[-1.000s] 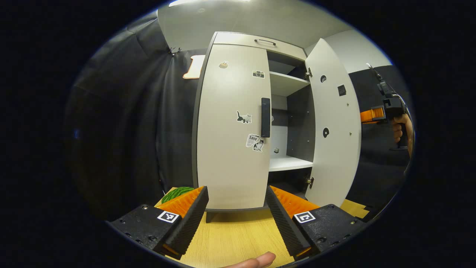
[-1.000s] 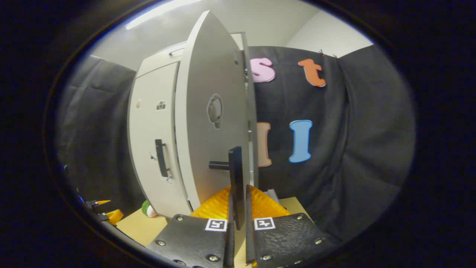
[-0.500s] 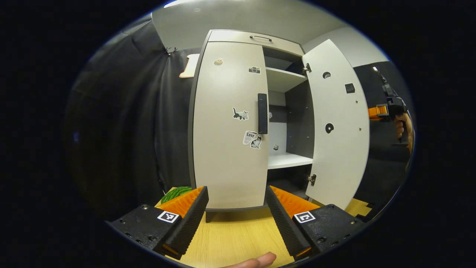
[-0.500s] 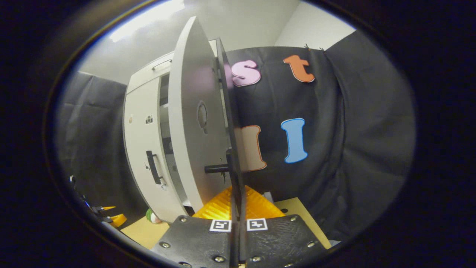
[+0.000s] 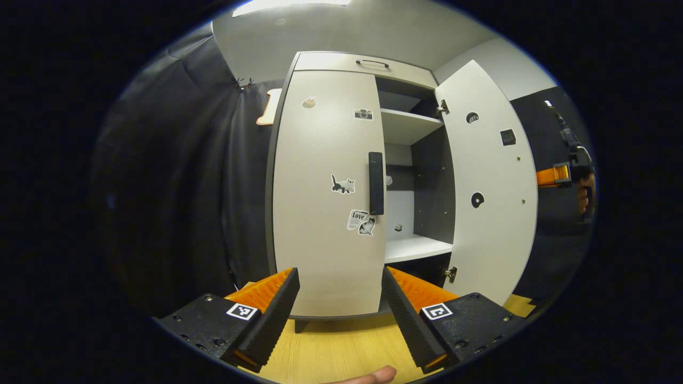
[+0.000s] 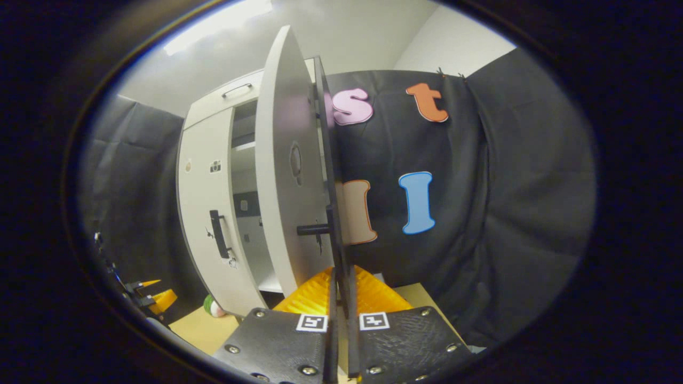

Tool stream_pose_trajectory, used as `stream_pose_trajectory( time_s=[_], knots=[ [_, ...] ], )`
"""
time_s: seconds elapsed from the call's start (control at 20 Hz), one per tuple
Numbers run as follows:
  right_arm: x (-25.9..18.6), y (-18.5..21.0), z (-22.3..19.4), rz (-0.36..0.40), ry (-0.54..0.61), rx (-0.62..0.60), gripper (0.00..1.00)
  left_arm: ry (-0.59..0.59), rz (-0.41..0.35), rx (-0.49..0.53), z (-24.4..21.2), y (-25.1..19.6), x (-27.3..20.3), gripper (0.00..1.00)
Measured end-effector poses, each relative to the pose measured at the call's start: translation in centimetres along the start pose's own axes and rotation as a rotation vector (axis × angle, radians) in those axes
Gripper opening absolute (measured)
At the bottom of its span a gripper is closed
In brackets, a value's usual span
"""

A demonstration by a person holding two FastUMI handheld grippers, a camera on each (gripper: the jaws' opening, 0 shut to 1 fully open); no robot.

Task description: Open the right door of the double-door shoe cabinet with the right hand, and open the left door with the left hand.

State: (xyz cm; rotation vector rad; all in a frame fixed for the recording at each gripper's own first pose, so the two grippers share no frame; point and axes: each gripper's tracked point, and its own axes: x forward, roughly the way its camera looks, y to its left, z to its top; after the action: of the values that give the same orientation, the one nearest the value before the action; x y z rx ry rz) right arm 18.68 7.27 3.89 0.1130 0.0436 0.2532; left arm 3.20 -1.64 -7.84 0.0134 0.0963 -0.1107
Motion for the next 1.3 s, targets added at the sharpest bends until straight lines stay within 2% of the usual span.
stream_pose_trajectory(
  time_s=[0.1, 0.2, 0.3, 0.35, 0.4, 0.45, 0.5, 0.55, 0.7, 0.95, 1.1, 1.15, 1.2, 1.25, 1.3],
  knots=[
    [-1.6, -1.3, 0.4, -0.070, -0.034, -0.036, 0.07, 0.004, -0.022, -0.032, 1.0, -0.7, 1.4, 0.96],
    [-2.8, -2.2, -0.3, -0.122, -0.047, -0.034, 0.13, 0.015, -0.006, -0.022, 1.7, -0.7, 2.9, 0.96],
    [-4.0, -2.3, -1.4, -0.123, -0.055, 0.001, 0.34, 0.015, -0.008, -0.012, 2.7, -1.3, 4.3, 0.96],
    [-5.1, -2.0, -1.5, -0.118, -0.061, 0.016, 0.52, 0.013, -0.007, -0.012, 3.2, -1.6, 5.1, 0.96],
    [-5.7, -2.2, -1.8, -0.127, -0.070, 0.028, 0.58, 0.013, -0.007, -0.011, 3.7, -1.9, 5.9, 0.96],
    [-6.4, -2.6, -2.0, -0.144, -0.082, 0.028, 0.80, 0.018, -0.005, -0.007, 4.1, -2.3, 6.9, 0.96],
    [-7.2, -2.9, -2.3, -0.153, -0.094, 0.025, 0.86, 0.021, -0.001, -0.005, 4.5, -2.5, 7.8, 0.96],
    [-7.7, -2.8, -2.3, -0.159, -0.109, 0.028, 0.97, 0.024, 0.003, 0.002, 4.9, -2.8, 8.9, 0.96],
    [-9.2, -1.6, -3.1, -0.141, -0.126, 0.036, 0.98, 0.029, 0.008, 0.016, 6.1, -3.7, 12.4, 0.96],
    [-11.2, 0.3, -5.0, -0.137, -0.137, -0.013, 0.98, -0.024, 0.080, 0.060, 8.7, -3.3, 17.6, 0.95],
    [-12.1, 1.4, -6.8, -0.140, -0.130, -0.014, 0.98, 0.006, 0.081, 0.025, 9.0, -3.6, 19.9, 0.96],
    [-12.1, 1.8, -7.4, -0.139, -0.125, -0.011, 0.94, 0.008, 0.084, 0.026, 9.2, -3.6, 20.4, 0.96],
    [-12.3, 2.4, -8.0, -0.126, -0.115, -0.007, 0.94, 0.007, 0.077, 0.025, 9.3, -3.9, 20.9, 0.96],
    [-12.6, 3.0, -8.8, -0.113, -0.103, -0.003, 0.98, 0.011, 0.066, 0.020, 9.2, -4.2, 21.5, 0.92],
    [-12.8, 3.3, -9.2, -0.109, -0.095, 0.003, 0.98, 0.028, 0.073, 0.027, 9.0, -4.1, 21.9, 0.89]
  ],
)
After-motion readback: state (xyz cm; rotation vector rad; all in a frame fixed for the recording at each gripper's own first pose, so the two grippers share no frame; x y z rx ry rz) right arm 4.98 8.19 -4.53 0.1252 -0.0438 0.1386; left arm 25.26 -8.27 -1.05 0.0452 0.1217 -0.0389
